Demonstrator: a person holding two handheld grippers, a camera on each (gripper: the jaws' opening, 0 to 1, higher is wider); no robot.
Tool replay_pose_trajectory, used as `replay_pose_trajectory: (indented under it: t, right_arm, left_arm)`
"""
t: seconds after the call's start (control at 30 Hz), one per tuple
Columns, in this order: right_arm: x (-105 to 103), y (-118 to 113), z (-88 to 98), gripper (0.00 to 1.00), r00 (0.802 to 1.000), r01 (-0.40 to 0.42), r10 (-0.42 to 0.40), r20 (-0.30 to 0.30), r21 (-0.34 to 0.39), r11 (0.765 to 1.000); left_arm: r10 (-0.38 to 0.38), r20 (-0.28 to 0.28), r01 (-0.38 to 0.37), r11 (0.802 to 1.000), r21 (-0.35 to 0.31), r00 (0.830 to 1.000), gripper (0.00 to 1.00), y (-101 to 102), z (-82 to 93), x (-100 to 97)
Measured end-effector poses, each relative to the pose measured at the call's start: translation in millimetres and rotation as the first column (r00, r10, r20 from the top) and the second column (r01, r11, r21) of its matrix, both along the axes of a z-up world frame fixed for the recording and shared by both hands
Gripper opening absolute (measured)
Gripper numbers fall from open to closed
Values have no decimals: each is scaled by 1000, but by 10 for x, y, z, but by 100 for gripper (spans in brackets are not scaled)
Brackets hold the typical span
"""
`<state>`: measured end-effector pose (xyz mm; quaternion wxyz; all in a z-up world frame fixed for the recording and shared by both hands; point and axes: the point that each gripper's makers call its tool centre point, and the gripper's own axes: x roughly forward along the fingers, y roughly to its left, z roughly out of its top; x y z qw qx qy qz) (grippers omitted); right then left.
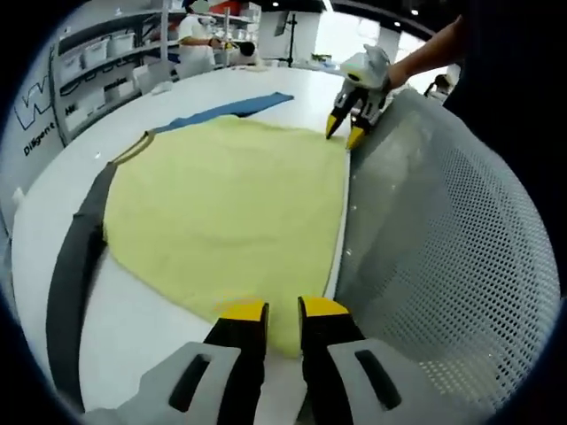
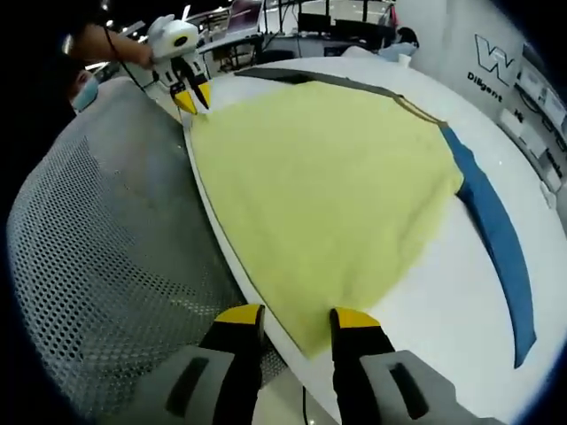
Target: Fold the garment on the visible template until the final outline fits inside the template.
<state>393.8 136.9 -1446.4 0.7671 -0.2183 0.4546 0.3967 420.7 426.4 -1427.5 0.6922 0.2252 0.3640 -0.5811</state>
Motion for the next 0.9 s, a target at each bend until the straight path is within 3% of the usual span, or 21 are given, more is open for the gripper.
replay_pose_trajectory:
  t: [0.17,0.43,0.5,0.57,0.73,0.9]
  right_arm:
    - [2,-82,32,25,1000,24,-24,5,2,1000]
    - [87,-116,102,27,998,51,-52,23,25,998]
    - [156,-133,155,27,997,61,-62,42,36,998]
    - [235,-177,196,28,995,79,-82,57,49,996]
    - [363,-304,252,36,988,133,-138,68,76,988]
    - [447,-468,285,40,979,179,-185,83,80,981]
  left_arm:
    - [-23,-35,24,999,40,999,11,60,-126,-99]
    - [-3,-37,4,1000,31,999,10,93,-88,-73]
    - [12,-14,-12,1000,7,1000,11,84,-38,-8]
    - [76,7,-76,996,-36,997,14,89,35,135]
    - [212,57,-208,976,-66,976,25,286,115,467]
    - [282,128,-274,959,-79,951,32,516,175,675]
